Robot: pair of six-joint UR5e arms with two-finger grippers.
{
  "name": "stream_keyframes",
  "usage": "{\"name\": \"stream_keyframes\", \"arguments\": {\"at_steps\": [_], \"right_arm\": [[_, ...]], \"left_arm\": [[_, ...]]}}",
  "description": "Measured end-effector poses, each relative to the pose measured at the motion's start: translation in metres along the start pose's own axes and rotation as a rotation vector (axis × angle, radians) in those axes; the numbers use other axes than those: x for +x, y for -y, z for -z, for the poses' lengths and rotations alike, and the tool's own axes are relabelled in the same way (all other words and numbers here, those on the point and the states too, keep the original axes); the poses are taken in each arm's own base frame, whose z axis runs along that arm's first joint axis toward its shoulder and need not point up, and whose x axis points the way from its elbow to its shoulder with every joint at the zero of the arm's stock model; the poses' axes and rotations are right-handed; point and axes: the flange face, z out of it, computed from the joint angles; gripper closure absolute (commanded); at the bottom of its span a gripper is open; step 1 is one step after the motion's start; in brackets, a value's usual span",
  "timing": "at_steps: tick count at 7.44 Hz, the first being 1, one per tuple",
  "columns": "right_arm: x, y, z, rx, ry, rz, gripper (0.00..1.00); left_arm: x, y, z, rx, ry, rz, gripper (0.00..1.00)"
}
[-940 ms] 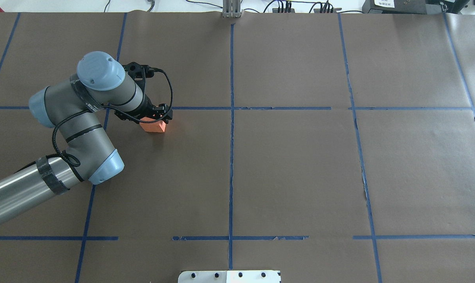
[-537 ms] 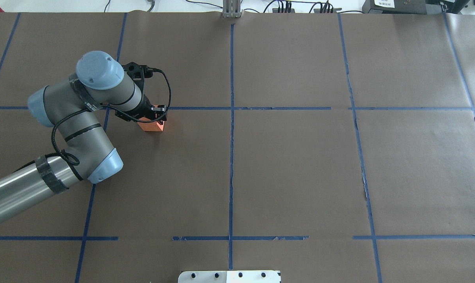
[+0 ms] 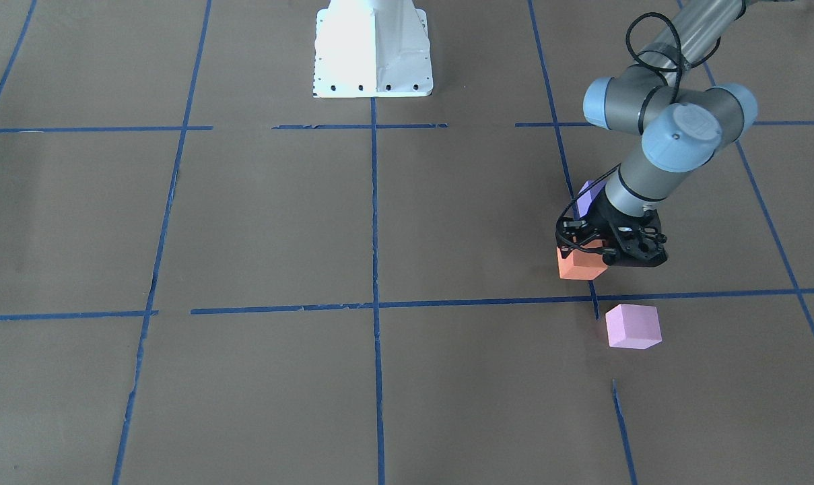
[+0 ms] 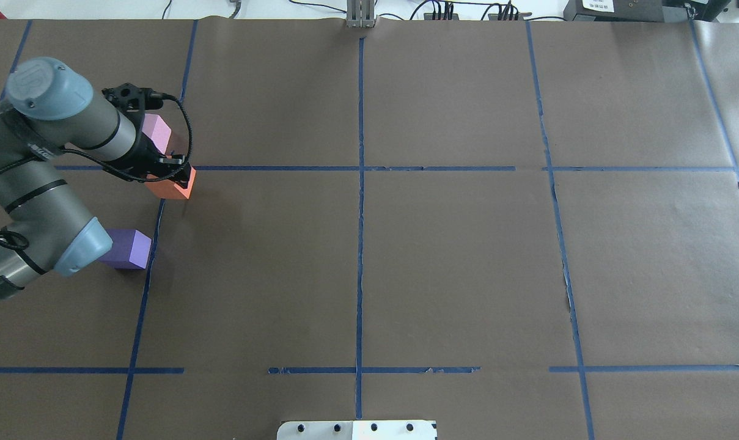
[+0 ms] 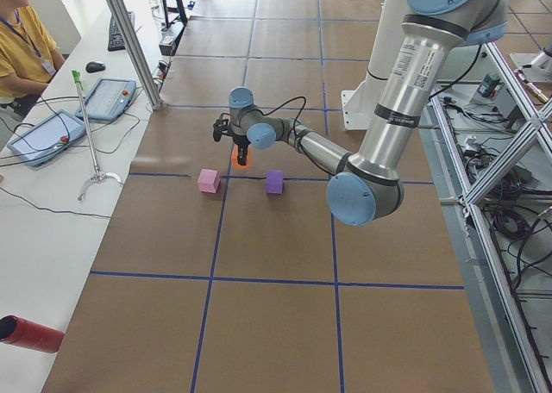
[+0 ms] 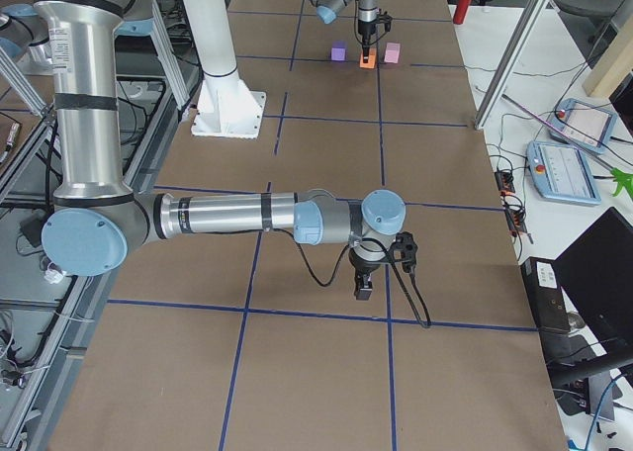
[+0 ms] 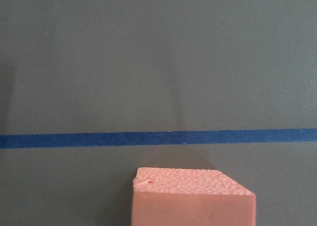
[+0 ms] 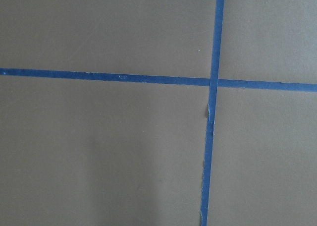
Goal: Arrange blocks in a line
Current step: 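Carry the orange cube with the left gripper between the pink and purple cubes, then lower the orange cube onto the table and open the left gripper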
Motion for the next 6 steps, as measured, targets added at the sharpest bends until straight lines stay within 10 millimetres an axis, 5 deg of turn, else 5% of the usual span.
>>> {"name": "stream_keyframes", "arguments": {"at_steps": [1,2,4,6], "right_arm": [[0.000,0.000,0.000,0.000,0.000,0.000,0.00],[0.000,0.000,0.000,0.000,0.000,0.000,0.00],[0.000,0.000,0.000,-0.001,0.000,-0.001,0.00],[0.000,0.000,0.000,-0.001,0.000,-0.001,0.00]], "left_arm": [[-0.024,0.003,-0.002,-0.011,0.016,0.019,0.82],[-0.039,0.006,-0.010,-0.024,0.032,0.037,0.65],[-0.046,0.008,-0.019,-0.035,0.041,0.052,0.00],[-0.050,0.007,-0.022,-0.037,0.045,0.057,0.00]]}}
